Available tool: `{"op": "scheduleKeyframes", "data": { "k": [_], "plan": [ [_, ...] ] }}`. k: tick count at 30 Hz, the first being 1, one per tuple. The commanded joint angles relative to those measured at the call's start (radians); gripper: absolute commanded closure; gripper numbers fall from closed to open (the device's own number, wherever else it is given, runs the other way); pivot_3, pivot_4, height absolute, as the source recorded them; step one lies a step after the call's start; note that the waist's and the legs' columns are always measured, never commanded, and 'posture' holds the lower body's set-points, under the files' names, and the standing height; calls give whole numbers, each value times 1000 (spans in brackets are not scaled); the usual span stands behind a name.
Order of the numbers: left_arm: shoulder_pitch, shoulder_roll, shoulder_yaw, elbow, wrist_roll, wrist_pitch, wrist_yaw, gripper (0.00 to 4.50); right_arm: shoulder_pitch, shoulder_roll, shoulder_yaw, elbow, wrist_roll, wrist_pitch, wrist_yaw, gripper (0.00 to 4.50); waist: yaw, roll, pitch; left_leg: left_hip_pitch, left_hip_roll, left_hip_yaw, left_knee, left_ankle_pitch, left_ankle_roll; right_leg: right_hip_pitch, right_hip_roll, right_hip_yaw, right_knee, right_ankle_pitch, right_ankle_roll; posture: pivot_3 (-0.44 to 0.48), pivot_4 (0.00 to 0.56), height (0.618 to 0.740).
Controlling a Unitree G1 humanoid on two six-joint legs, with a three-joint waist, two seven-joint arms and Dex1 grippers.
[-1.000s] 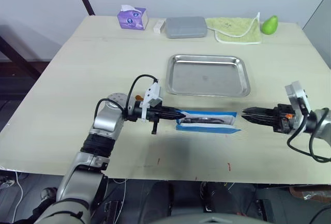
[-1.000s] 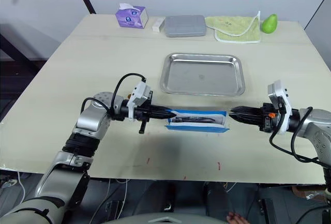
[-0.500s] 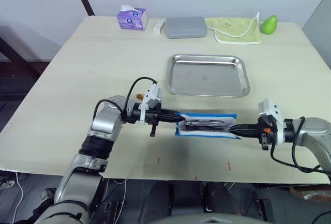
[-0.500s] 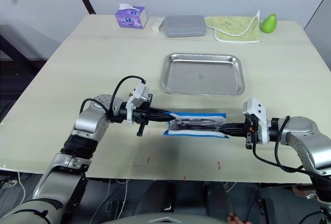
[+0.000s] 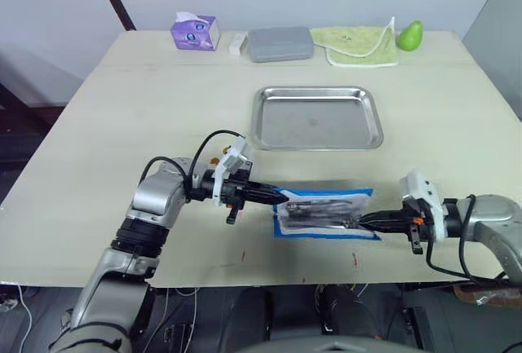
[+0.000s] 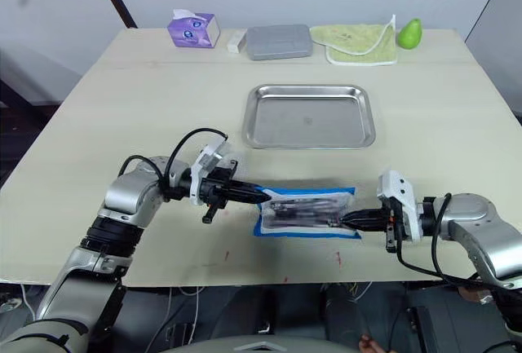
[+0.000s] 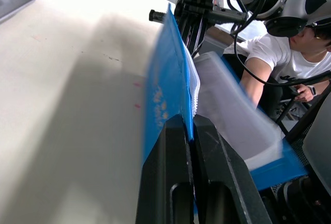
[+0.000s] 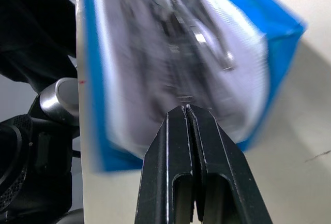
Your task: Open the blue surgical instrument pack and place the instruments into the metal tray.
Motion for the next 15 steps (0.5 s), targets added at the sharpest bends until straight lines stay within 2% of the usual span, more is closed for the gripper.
{"op": "scheduleKeyframes", "data": {
  "k": [1,7,15],
  "plan": [
    [-34,-22,4,59,60,-102,57,4500,4,-7,53,-20,-54,-38,-3,4459,-1,0,0,0,0,0,0,0,0,0,0,0,0,0,0,0,150,736],
    [-75,-71,-11,134,153,-221,143,4500,30,12,97,-58,-76,-46,-24,4459,4,0,0,-1,0,1,0,0,0,-1,0,1,0,0,0,0,150,736],
    [-85,-109,-7,151,195,-223,255,4500,48,11,97,-118,-65,-40,-34,4459,4,0,0,-1,0,0,0,0,0,-1,0,0,0,0,0,0,150,736]
  ]
}}
